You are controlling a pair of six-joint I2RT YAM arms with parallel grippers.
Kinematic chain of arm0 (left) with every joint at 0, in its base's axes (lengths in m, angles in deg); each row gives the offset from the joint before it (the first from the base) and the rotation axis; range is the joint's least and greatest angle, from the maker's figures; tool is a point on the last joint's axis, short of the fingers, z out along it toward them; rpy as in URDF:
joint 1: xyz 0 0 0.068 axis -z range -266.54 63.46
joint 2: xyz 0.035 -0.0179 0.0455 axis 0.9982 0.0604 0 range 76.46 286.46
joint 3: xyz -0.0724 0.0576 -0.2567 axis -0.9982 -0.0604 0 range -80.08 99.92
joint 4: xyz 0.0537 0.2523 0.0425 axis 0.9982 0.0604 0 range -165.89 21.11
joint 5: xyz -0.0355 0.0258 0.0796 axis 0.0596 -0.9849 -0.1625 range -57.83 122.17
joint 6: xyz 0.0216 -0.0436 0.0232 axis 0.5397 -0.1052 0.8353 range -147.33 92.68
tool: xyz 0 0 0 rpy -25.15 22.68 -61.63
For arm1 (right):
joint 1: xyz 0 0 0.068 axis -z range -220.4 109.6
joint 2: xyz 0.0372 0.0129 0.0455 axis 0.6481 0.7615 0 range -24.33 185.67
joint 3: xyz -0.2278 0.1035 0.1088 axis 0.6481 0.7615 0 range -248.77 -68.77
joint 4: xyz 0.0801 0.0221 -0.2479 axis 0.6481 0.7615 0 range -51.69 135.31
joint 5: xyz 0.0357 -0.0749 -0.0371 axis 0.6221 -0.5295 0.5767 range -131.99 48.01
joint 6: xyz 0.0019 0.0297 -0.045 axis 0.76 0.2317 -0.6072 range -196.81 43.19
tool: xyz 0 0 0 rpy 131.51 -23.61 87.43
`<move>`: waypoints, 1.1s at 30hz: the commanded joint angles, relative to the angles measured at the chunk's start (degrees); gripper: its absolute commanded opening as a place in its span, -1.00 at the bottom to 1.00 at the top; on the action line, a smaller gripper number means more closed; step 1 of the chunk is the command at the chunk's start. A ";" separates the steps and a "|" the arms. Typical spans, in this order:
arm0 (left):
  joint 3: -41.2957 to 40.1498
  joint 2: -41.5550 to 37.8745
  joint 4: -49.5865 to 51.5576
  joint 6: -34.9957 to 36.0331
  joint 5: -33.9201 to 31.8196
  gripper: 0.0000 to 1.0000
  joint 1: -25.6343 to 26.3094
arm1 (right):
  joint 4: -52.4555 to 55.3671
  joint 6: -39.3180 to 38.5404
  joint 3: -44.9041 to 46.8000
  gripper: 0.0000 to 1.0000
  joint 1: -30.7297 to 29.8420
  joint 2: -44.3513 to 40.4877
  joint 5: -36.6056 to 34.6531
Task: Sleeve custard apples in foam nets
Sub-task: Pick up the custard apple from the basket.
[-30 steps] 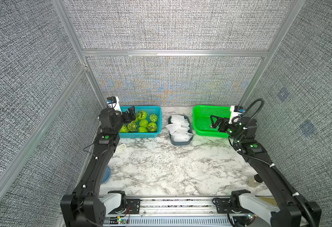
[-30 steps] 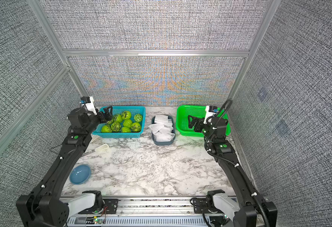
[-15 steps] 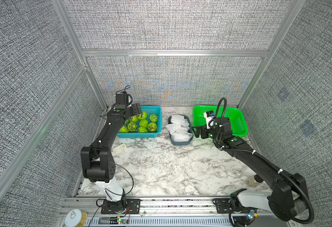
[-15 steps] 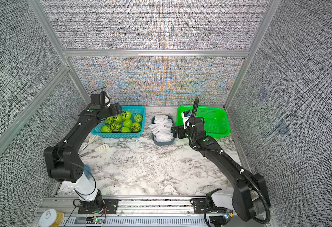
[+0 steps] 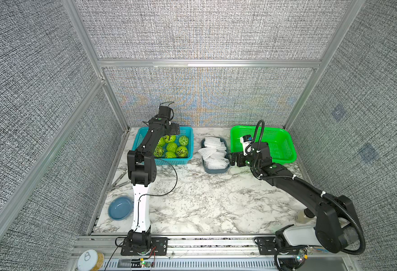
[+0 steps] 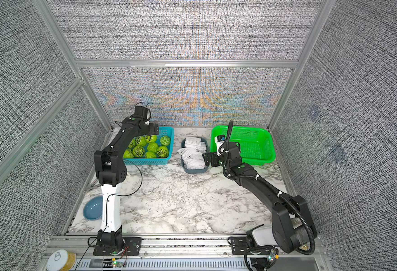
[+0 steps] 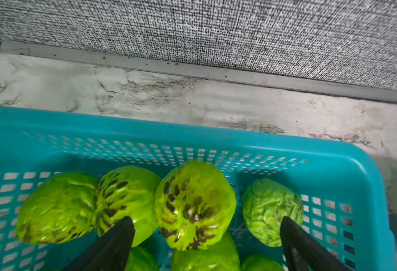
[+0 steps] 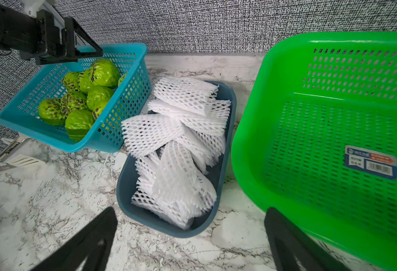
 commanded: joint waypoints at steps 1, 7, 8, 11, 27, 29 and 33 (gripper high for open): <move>2.11 2.44 2.41 1.09 -1.10 0.97 -0.15 | -1.35 0.05 -0.34 0.98 -0.10 0.54 -0.10; 2.69 5.16 2.51 1.62 -1.96 0.98 -0.17 | -1.32 -0.62 -0.39 0.98 -0.07 0.95 -0.28; 2.74 5.33 2.33 1.56 -1.56 0.98 -0.19 | -1.40 -0.71 -0.44 0.98 -0.09 1.06 -0.37; 2.68 5.98 1.41 1.33 -0.62 0.90 -0.11 | -1.34 -0.69 -0.53 0.99 -0.04 1.57 -0.72; 0.87 4.98 -0.04 1.16 -2.37 0.31 -0.11 | -0.62 -0.44 -0.71 0.99 -0.07 1.55 -1.87; 0.50 4.07 -0.13 0.82 -2.61 0.31 -0.11 | -0.55 -0.36 -0.62 0.99 -0.07 1.25 -1.87; 0.11 0.91 0.03 -1.51 -2.56 0.31 -0.09 | -0.58 -0.33 -0.90 0.99 -0.08 0.80 -1.95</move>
